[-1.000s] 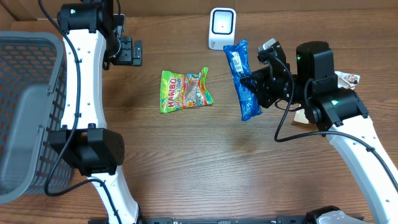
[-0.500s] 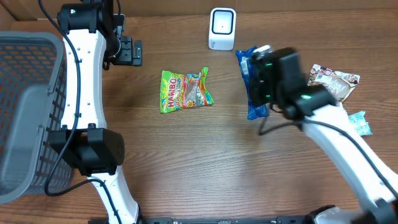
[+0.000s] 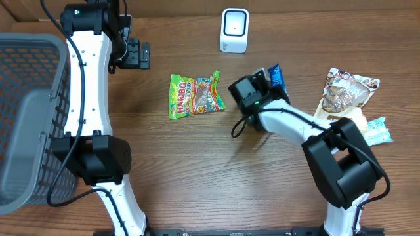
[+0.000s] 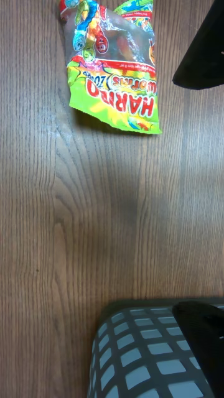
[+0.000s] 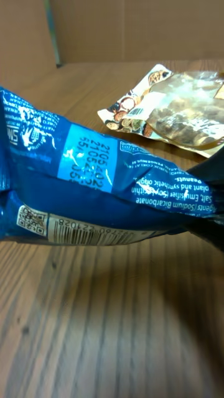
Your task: Scan the item barcode
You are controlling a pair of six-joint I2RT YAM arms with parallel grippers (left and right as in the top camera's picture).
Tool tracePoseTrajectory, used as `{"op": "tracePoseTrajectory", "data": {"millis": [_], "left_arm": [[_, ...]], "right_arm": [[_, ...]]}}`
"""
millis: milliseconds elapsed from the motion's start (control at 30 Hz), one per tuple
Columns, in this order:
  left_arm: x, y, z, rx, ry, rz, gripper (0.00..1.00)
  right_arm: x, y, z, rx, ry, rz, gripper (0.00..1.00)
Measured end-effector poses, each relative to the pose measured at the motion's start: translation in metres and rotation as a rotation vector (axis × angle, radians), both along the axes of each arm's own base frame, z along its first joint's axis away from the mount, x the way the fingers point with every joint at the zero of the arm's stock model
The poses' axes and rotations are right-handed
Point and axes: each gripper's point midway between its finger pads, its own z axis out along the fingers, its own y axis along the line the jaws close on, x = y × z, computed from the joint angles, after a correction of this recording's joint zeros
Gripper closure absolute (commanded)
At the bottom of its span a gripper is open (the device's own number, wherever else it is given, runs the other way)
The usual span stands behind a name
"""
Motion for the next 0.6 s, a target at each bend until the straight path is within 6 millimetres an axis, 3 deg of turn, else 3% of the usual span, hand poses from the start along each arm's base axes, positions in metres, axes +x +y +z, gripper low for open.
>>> {"op": "tracePoseTrajectory", "data": {"millis": [67,233,400,500,600], "left_arm": [[0.0,0.0,0.0,0.0,0.0,0.0,0.01],[0.0,0.0,0.0,0.0,-0.001,0.0,0.0],[0.0,0.0,0.0,0.0,0.0,0.0,0.0],[0.0,0.0,0.0,0.0,-0.001,0.0,0.0],[0.0,0.0,0.0,0.0,0.0,0.0,0.0]], "right_arm": [[-0.004,0.012,0.002,-0.012,-0.004,0.031,0.52],[-0.019,0.061,0.003,0.005,0.004,0.147,0.31],[-0.04,0.103,-0.004,0.121,0.131,0.243,0.27],[-0.041,0.111,0.002,0.224,0.197,0.222,0.25],[-0.025,0.107,0.025,0.38,0.226,0.172,0.21]]}}
